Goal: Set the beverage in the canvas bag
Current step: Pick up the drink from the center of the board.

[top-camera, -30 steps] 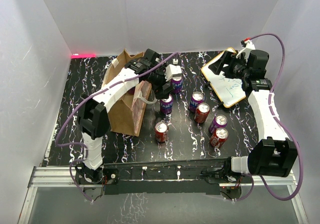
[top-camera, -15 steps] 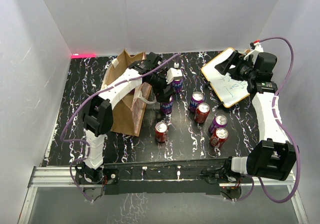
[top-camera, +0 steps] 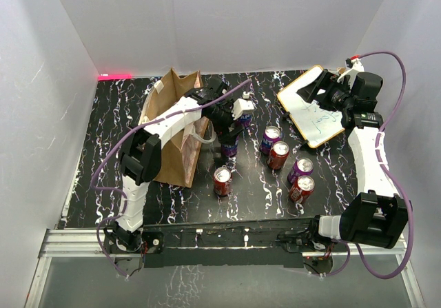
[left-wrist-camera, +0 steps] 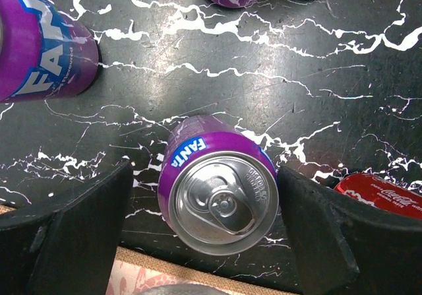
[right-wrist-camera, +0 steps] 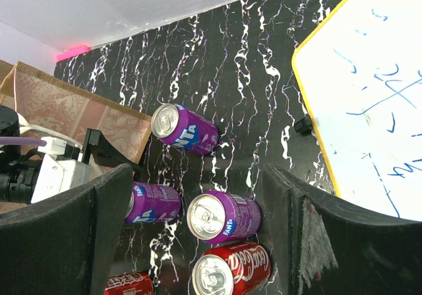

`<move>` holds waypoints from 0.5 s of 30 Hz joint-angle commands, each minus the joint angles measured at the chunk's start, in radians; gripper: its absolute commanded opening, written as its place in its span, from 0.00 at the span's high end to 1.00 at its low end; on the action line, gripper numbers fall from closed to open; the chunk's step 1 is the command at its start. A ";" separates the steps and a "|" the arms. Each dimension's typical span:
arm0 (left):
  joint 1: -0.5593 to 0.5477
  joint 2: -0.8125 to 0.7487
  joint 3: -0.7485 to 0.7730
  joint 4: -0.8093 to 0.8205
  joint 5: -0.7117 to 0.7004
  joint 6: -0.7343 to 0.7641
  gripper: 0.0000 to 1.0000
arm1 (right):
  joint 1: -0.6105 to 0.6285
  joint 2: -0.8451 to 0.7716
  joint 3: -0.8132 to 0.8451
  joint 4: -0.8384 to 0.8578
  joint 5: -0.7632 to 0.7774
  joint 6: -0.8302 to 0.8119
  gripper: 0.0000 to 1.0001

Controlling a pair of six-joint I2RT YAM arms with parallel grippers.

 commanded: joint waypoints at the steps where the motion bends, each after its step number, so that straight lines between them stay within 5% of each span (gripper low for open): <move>1: -0.008 -0.031 -0.006 0.007 0.020 -0.010 0.18 | -0.007 -0.012 0.003 0.065 -0.014 0.003 0.18; 7: -0.013 -0.043 0.005 -0.006 0.021 0.006 0.39 | -0.006 -0.007 0.002 0.067 -0.014 0.003 0.18; 15: -0.016 -0.067 0.076 -0.008 0.028 0.002 0.82 | -0.006 -0.005 0.003 0.066 -0.016 0.002 0.18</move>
